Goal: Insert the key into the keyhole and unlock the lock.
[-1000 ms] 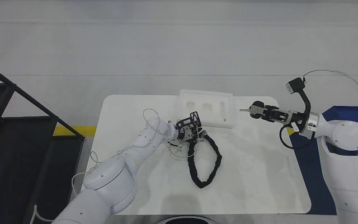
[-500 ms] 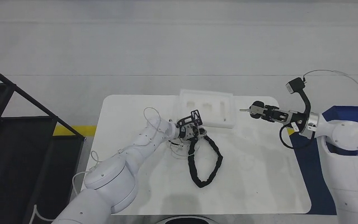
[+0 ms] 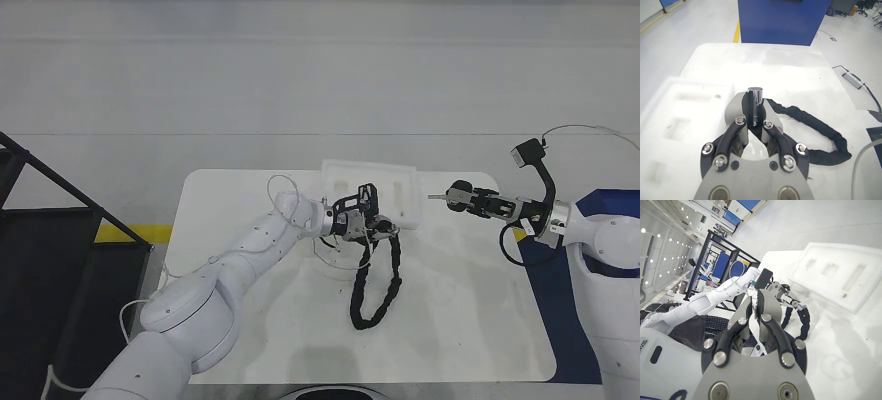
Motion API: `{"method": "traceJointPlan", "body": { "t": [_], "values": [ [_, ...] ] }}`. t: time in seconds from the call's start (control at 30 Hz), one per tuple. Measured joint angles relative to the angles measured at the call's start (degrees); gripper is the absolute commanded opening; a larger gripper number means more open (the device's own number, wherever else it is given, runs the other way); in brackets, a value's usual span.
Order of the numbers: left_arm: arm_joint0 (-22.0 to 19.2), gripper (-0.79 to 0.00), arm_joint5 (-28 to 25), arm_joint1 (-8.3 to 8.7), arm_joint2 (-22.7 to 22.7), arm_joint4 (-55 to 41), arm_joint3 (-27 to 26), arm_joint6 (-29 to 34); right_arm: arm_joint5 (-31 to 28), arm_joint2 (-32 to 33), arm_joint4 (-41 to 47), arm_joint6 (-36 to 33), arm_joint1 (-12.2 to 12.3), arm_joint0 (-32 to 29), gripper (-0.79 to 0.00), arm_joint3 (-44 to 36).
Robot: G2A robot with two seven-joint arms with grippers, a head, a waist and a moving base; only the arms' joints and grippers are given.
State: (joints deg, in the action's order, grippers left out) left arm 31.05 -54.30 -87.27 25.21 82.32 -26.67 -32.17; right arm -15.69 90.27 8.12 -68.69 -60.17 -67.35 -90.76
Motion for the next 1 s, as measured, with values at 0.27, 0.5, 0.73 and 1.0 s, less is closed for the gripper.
{"method": "traceJointPlan", "body": {
  "t": [0.27, 0.5, 0.73, 1.0],
  "values": [
    [-0.3, -0.785, -1.2, 2.29, 1.8, 2.5, -9.5, -1.8, 0.7, 1.1, -3.4, 0.7, 0.5, -2.0, -0.785, -3.3],
    [0.4, -0.785, -2.1, 4.75, 4.9, 3.7, -19.9, 0.4, 4.0, 8.3, -4.3, -4.2, 2.1, -6.9, -0.785, -11.4],
    [2.2, -0.785, -2.6, 7.12, 9.1, 3.3, -30.4, 3.9, 9.5, 15.2, -1.1, -5.7, 3.1, -11.5, -0.785, -18.1],
    [4.5, -0.785, -2.3, 8.63, 12.6, 2.7, -39.9, 8.0, 13.9, 21.4, 7.4, -8.5, 3.7, -17.1, -0.785, -25.6]
  ]
}}
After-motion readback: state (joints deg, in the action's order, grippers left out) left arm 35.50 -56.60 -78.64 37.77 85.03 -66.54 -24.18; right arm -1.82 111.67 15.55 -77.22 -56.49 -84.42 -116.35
